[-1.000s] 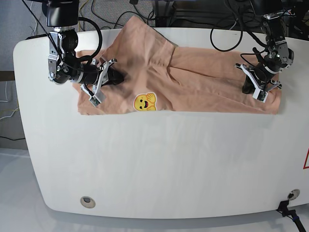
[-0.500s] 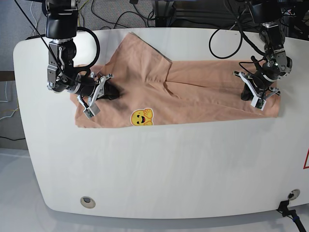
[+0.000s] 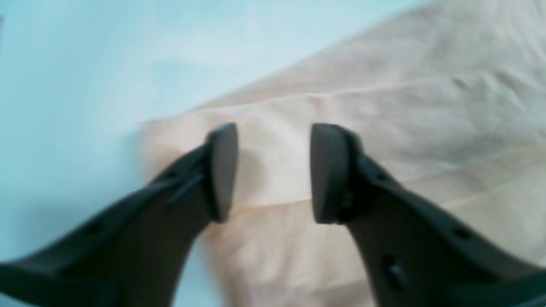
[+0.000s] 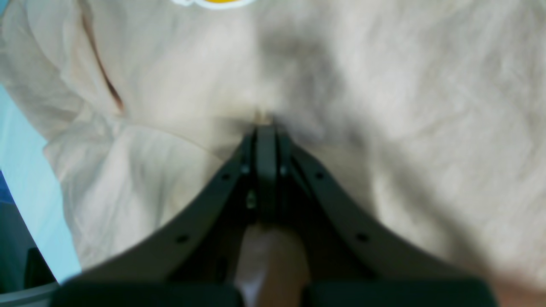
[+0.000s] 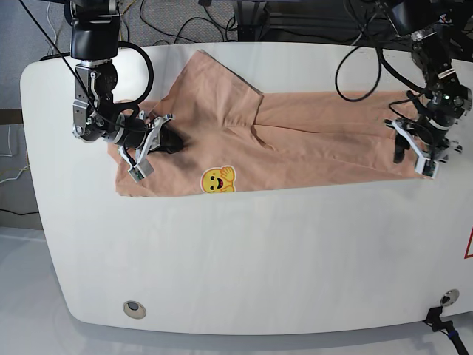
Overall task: Fold the T-shirt properly
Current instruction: 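Grasp the shirt's folded ends with both grippers and smooth them, then grasp the shirt end with the left gripper and lift it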
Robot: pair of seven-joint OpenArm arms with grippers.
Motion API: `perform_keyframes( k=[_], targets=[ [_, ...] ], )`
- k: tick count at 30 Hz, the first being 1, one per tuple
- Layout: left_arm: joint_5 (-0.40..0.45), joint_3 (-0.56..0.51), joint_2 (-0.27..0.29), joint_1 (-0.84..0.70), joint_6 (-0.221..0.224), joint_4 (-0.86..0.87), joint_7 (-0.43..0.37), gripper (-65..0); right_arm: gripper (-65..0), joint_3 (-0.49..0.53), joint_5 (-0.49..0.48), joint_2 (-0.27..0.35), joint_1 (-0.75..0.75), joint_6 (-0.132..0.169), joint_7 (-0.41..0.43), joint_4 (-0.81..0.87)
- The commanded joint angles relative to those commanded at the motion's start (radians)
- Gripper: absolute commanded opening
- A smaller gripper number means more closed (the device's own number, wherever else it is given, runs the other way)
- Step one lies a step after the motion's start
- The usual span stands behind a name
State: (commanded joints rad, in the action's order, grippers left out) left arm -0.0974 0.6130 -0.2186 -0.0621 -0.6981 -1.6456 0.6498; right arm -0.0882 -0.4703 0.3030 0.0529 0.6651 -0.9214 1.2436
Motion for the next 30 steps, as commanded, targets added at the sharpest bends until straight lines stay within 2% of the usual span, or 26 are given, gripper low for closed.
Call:
perform_keyframes(
  k=[5,8,11,22,25,30],
  targets=[
    [-0.118,0.114,-0.037,0.012,0.0,0.029,0.147,-31.1,-65.0,0.0,0.0,-0.008,0.0,0.0,0.0,0.0],
    [-0.206,0.124,-0.074,0.009,0.0,0.083,0.173,-31.1,-65.0,0.0,0.002,-0.017,0.0,0.0,0.0,0.0],
    [-0.256,0.124,-0.08,0.003,0.0,0.137,0.172,-31.1,-65.0,0.0,0.002,-0.018,0.0,0.0,0.0,0.0],
    [-0.265,0.129,-0.078,-0.011,0.0,0.183,0.172,-31.0,-65.0,0.0,0.002,-0.018,0.0,0.0,0.0,-0.003],
    [-0.265,0.161,-0.077,-0.021,0.0,0.19,0.173,-31.0,-65.0,0.0,0.002,-0.018,0.0,0.0,0.0,-0.003],
    [-0.264,0.184,-0.078,-0.023,0.0,0.285,0.172,-31.0,-65.0,0.0,0.002,-0.018,0.0,0.0,0.0,-0.003]
  ],
)
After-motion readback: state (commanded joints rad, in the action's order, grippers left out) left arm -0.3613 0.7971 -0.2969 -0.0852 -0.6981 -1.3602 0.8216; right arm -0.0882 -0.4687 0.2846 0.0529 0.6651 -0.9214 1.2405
